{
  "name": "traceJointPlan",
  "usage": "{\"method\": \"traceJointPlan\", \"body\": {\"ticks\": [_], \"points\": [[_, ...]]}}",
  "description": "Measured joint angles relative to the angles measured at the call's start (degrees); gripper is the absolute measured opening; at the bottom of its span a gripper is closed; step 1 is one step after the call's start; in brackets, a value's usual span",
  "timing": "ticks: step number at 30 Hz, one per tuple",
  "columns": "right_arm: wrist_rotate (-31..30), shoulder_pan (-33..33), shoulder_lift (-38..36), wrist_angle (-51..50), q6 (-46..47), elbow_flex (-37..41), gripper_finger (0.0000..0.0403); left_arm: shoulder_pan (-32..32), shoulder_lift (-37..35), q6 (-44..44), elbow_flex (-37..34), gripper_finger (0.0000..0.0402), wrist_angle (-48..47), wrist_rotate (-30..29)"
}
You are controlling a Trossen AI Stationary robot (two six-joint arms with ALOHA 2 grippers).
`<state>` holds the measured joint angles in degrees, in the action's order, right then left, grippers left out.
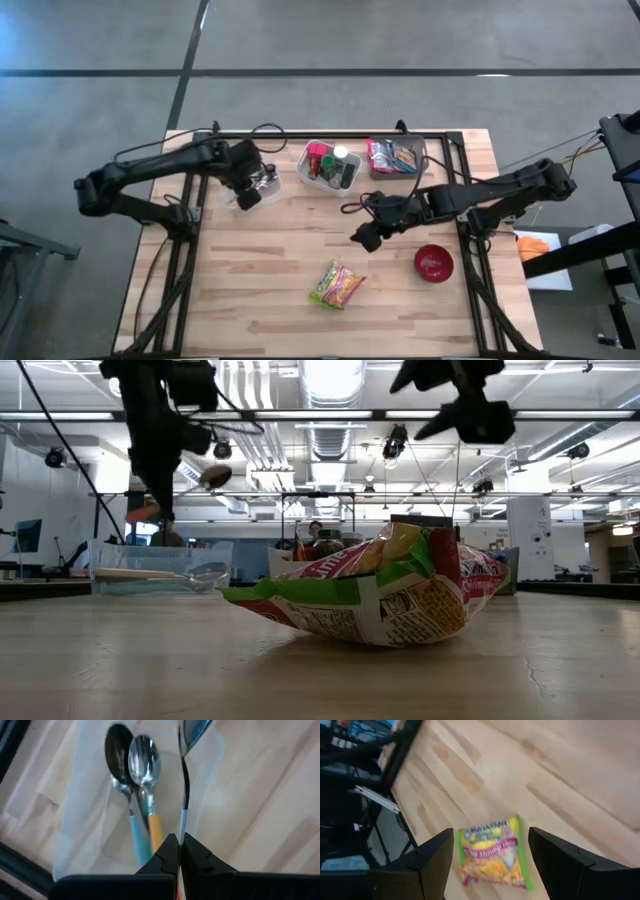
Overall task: Pick & Place Food Item
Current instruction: Put the orange spoon into the transparent bin
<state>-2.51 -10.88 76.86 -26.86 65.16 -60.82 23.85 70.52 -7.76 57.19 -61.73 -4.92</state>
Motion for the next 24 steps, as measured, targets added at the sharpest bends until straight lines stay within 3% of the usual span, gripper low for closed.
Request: {"method": "traceJointPlan", "body": {"ticks": [6,14,24], "points": [[1.0,-3.3,-0.3,1.2,3.4,3.0,0.0253,4.7,5.5,10.2,-3.2,0.0000,0.8,3.7],[-0.3,-7.1,-0.2,3.2,5.4,3.9,0.0253,12.1,8.9,14.2,-9.0,0.0000,6.7,6.0],[-0.4,-8.1,0.1,3.6,12.2,7.5,0.0253,13.8,11.2,16.8,-12.7,0.0000,11.4,8.4]]}}
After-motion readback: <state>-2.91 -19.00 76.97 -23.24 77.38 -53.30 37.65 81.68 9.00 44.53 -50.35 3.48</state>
